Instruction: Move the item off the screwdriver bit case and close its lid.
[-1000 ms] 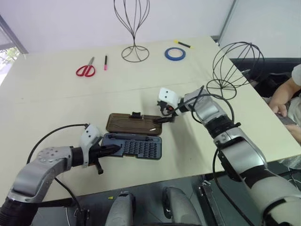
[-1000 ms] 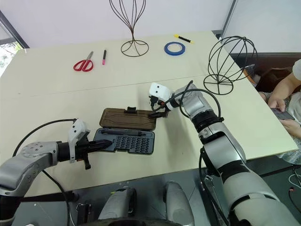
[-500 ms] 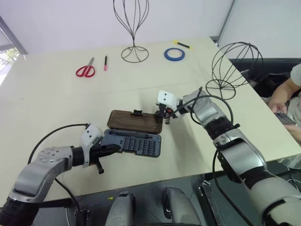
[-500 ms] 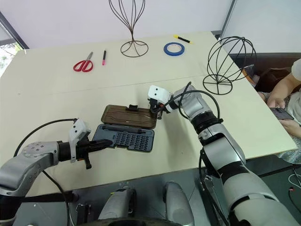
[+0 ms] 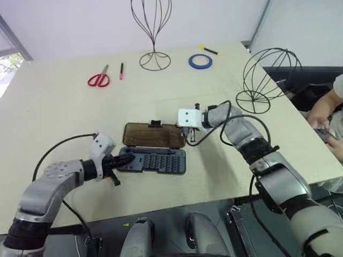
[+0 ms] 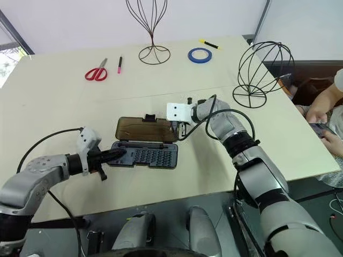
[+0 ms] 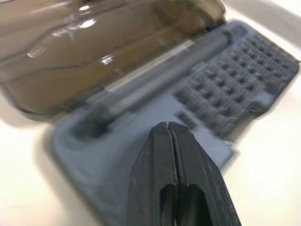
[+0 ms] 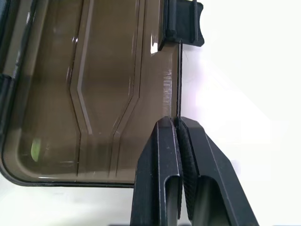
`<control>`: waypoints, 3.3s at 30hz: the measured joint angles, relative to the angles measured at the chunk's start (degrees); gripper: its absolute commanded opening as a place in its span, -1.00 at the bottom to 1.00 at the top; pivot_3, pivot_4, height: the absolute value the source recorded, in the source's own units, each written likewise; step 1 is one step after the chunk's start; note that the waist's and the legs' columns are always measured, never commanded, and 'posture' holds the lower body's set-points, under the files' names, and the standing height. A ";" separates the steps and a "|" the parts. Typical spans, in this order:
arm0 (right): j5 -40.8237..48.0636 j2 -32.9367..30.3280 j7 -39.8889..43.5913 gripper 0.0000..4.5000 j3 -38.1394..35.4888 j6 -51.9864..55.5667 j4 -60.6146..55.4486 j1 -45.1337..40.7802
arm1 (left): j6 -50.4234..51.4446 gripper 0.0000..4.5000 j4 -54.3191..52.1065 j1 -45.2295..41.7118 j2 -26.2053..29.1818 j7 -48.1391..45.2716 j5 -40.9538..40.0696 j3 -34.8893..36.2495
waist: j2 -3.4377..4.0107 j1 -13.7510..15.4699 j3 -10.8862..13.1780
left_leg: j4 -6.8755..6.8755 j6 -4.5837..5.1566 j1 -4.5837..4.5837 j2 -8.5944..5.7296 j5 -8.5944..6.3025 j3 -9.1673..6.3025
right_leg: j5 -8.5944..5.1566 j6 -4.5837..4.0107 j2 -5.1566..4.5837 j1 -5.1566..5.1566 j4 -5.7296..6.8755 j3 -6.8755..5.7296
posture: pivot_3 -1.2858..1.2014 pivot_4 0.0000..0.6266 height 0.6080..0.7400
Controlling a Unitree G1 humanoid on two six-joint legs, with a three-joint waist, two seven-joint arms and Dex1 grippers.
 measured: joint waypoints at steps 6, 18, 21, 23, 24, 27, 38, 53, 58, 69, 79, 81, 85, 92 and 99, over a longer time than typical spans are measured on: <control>-1.96 -2.70 -4.12 -0.97 -1.31 -0.91 -13.33 6.33 | 1.13 -1.00 2.91 -3.87 -0.30 0.72 -1.00 2.06 | 0.00 -0.11 0.00 | -0.03 -0.01 0.00 0.00 0.00 0.02 | 0.00 0.00 -0.01 -0.02 0.00 0.02 | 0.03 -0.52 1.00; -3.51 -2.64 -7.61 -0.97 -2.00 1.28 -28.06 12.59 | 8.46 -1.00 12.74 -22.95 -2.63 2.37 -11.25 10.47 | -0.07 -0.23 0.04 | 0.00 -0.04 0.00 0.00 0.02 0.01 | 0.01 0.01 0.01 -0.02 0.00 0.00 | 0.03 -0.52 1.00; -3.75 -2.55 -7.77 -0.97 -1.98 1.58 -29.09 13.05 | 9.10 -1.00 16.24 -26.56 -2.65 2.90 -12.35 11.96 | -0.07 -0.38 0.04 | -0.02 -0.05 0.01 -0.01 0.03 0.02 | 0.01 0.01 0.01 -0.02 0.01 0.01 | 0.03 -0.52 1.00; -3.74 -2.57 -7.74 -0.97 -1.98 2.17 -29.24 13.64 | 8.98 -1.00 17.96 -27.05 -2.56 2.73 -12.05 11.76 | -0.07 -0.46 0.04 | -0.04 -0.06 0.02 0.00 0.03 0.02 | 0.01 0.01 0.02 -0.02 0.02 0.02 | 0.03 -0.52 1.00; -3.67 -2.52 -7.62 -0.97 -1.98 2.77 -29.28 13.88 | 8.87 -1.00 18.54 -26.96 -2.48 2.59 -11.59 11.50 | -0.07 -0.46 0.04 | -0.04 -0.07 0.02 0.00 0.04 0.01 | 0.01 0.01 0.02 -0.04 0.02 0.02 | 0.03 -0.52 1.00; -2.24 -1.36 -6.72 -0.97 -2.34 6.42 -29.27 13.98 | 8.01 -1.00 18.80 -25.19 -2.19 1.59 -10.15 10.48 | -0.08 -0.45 0.04 | -0.05 -0.11 0.01 0.00 0.06 0.01 | 0.01 0.01 0.02 -0.04 0.02 0.03 | 0.03 -0.52 1.00; 8.31 2.70 2.27 0.58 -8.17 20.29 -4.84 -4.44 | 1.77 -1.00 6.67 -4.35 5.99 -11.33 -2.70 -1.68 | -0.11 -0.22 0.11 | -0.11 -0.17 -0.03 0.01 0.10 0.02 | -0.10 -0.19 -0.01 -0.10 0.02 0.02 | 0.03 -0.52 1.00; 9.19 13.02 6.44 0.97 -7.77 17.42 27.65 -15.73 | -3.38 -1.00 6.70 -3.45 2.22 -9.34 2.30 -3.96 | -0.09 -0.54 0.12 | -0.14 -0.17 -0.05 0.01 0.10 0.05 | 0.01 -0.01 -0.01 -0.18 0.07 0.06 | 0.03 -0.52 1.00; 9.18 14.78 4.97 0.97 -8.55 16.23 32.19 -17.55 | -3.40 -1.00 5.58 -2.74 1.78 -8.13 2.30 -3.95 | -0.09 -0.45 0.12 | -0.14 -0.18 -0.05 0.00 0.10 0.04 | 0.01 -0.01 -0.04 -0.17 0.07 0.06 | 0.03 -0.52 1.00; 7.91 14.50 3.26 0.97 -9.03 13.77 37.42 -17.33 | -3.48 -1.00 3.98 -1.39 1.32 -6.09 2.33 -3.55 | -0.08 -0.52 0.12 | -0.15 -0.18 -0.04 -0.01 0.10 0.05 | 0.01 -0.01 -0.03 -0.17 0.08 0.06 | 0.03 -0.52 1.00; 7.97 14.85 2.24 -0.11 -10.68 13.11 38.52 -16.68 | -3.52 -1.00 3.81 -1.39 0.98 -5.59 2.72 -3.58 | -0.08 -0.52 0.11 | -0.14 -0.18 -0.01 -0.01 0.10 0.05 | 0.01 -0.01 -0.02 -0.16 0.09 0.07 | 0.03 -0.52 1.00; 7.98 15.18 3.14 -0.59 -10.73 12.55 38.47 -16.44 | -3.52 -1.00 3.82 -1.39 0.98 -5.47 2.89 -3.58 | -0.08 -0.54 0.10 | -0.13 -0.18 0.03 -0.01 0.10 0.05 | 0.01 -0.01 -0.02 -0.12 0.11 0.06 | 0.03 -0.52 1.00; 7.29 14.84 4.99 -0.98 -10.13 11.57 37.89 -15.72 | -3.60 -1.00 3.88 -1.44 1.02 -5.11 3.56 -3.25 | -0.11 -0.66 0.05 | -0.11 -0.18 0.25 0.03 0.10 0.01 | 0.02 -0.06 0.07 0.09 0.11 0.05 | 0.03 -0.52 1.00; 7.15 14.75 5.10 -0.98 -10.07 11.49 36.51 -14.84 | -3.53 -1.00 4.79 -2.40 0.88 -5.10 4.12 -3.23 | -0.07 -0.74 0.04 | -0.13 -0.18 0.25 0.04 0.10 0.01 | 0.03 -0.07 0.09 0.09 0.12 0.06 | 0.03 -0.52 1.00; 5.64 13.82 5.72 -0.98 -8.95 8.50 32.54 -12.60 | -3.37 -1.00 4.52 -2.76 -0.62 -4.35 4.69 -3.31 | -0.07 -0.69 0.04 | -0.13 -0.18 0.23 0.04 0.10 0.02 | 0.03 -0.06 0.07 0.08 0.11 0.06 | 0.03 -0.52 1.00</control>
